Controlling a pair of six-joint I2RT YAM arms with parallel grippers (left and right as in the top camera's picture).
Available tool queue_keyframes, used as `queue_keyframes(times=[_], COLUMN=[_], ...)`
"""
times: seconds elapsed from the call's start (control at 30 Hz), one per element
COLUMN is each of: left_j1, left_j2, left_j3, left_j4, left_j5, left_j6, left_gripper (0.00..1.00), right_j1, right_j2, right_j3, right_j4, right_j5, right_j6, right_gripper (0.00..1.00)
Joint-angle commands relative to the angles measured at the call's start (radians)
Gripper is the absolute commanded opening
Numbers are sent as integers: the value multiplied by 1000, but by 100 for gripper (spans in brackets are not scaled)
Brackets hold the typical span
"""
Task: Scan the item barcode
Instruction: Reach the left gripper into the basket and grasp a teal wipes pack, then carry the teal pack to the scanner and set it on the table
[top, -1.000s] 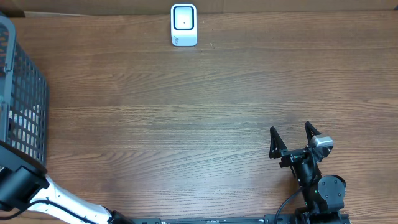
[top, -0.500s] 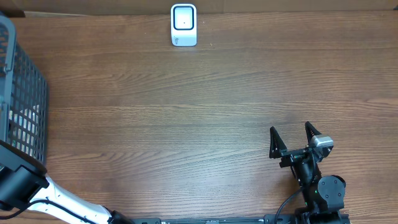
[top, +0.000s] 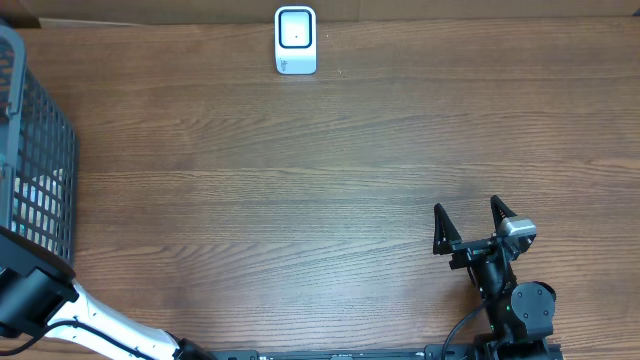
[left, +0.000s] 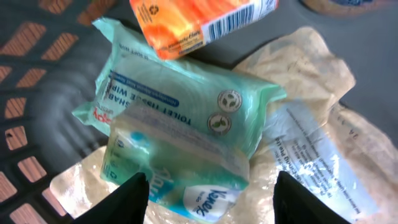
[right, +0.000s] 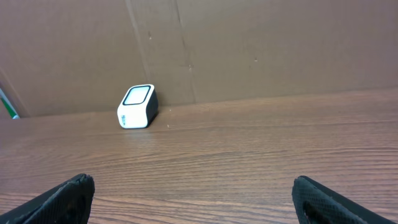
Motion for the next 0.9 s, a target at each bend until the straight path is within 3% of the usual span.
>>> queue_keyframes(times=[0.0, 0.33, 0.4, 0.43, 0.47, 0.5, 0.67, 0.87], left_j1=[3, 3, 2, 2, 2, 2, 0, -21], left_j2=[26, 35, 35, 35, 35, 35, 16, -86], left_j3=[-32, -89, -89, -89, -89, -89, -55, 142], left_j4=[35, 105, 104, 104, 104, 102, 56, -43], left_j5=[-14, -13, -12, -12, -11, -8, 11, 105], left_j6=[7, 15, 15, 15, 15, 15, 14, -35], left_gripper=[55, 51, 37, 26, 9, 4, 4, 4], right_j1=[-3, -3, -3, -3, -3, -3, -3, -3], right_j2=[-10, -10, -10, -10, -10, -10, -10, -10], right_j3=[-10, -10, -10, -10, -10, -10, -10, -10], right_j4=[2, 2, 2, 2, 2, 2, 2, 2], right_j5=[6, 6, 6, 6, 6, 6, 6, 6], right_j6=[2, 2, 2, 2, 2, 2, 2, 2], right_gripper=[100, 100, 100, 100, 100, 100, 100, 100])
